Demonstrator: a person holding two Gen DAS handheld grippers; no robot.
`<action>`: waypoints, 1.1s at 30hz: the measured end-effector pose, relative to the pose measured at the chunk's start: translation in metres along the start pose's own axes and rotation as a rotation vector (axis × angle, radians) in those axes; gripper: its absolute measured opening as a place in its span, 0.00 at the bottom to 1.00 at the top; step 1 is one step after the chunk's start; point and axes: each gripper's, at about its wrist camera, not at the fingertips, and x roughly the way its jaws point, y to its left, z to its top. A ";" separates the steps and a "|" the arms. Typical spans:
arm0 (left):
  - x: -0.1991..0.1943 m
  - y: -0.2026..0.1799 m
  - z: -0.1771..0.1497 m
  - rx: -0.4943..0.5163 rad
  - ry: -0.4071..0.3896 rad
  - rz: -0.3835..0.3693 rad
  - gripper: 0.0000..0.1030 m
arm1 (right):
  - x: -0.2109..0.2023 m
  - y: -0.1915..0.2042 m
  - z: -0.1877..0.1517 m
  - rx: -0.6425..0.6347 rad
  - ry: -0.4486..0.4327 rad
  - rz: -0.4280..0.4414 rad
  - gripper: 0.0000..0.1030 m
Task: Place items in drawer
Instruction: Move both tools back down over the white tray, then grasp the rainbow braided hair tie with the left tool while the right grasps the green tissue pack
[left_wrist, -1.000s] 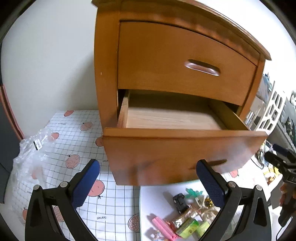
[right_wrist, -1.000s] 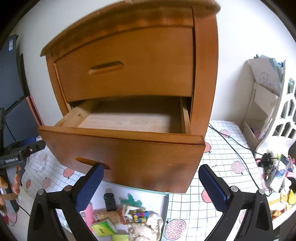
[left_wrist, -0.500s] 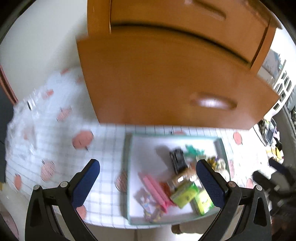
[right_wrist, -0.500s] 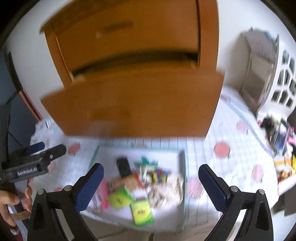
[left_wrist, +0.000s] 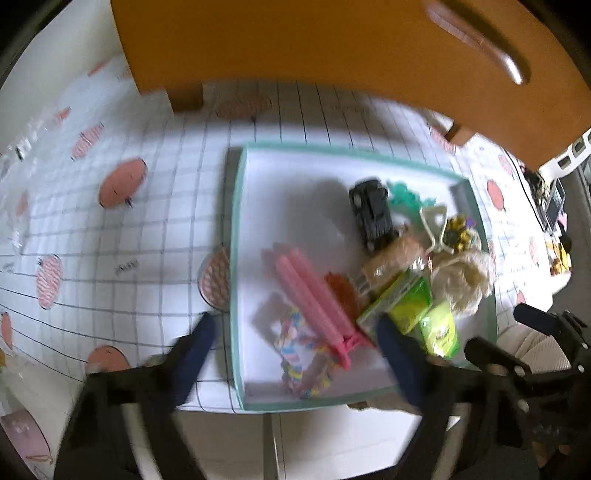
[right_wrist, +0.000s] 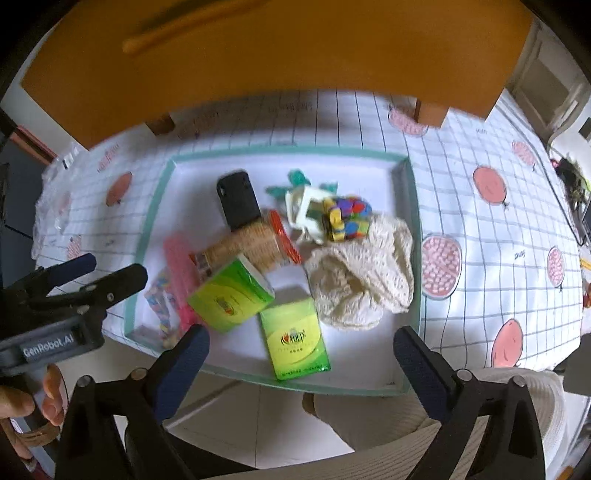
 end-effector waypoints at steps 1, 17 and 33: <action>0.004 0.001 -0.001 -0.004 0.018 -0.007 0.70 | 0.006 0.000 0.000 0.005 0.024 -0.008 0.94; 0.035 0.013 -0.017 -0.010 0.103 -0.036 0.42 | 0.064 0.014 -0.001 -0.016 0.260 -0.041 0.72; 0.041 0.011 -0.021 -0.009 0.102 -0.022 0.22 | 0.119 0.010 -0.025 0.027 0.347 -0.042 0.56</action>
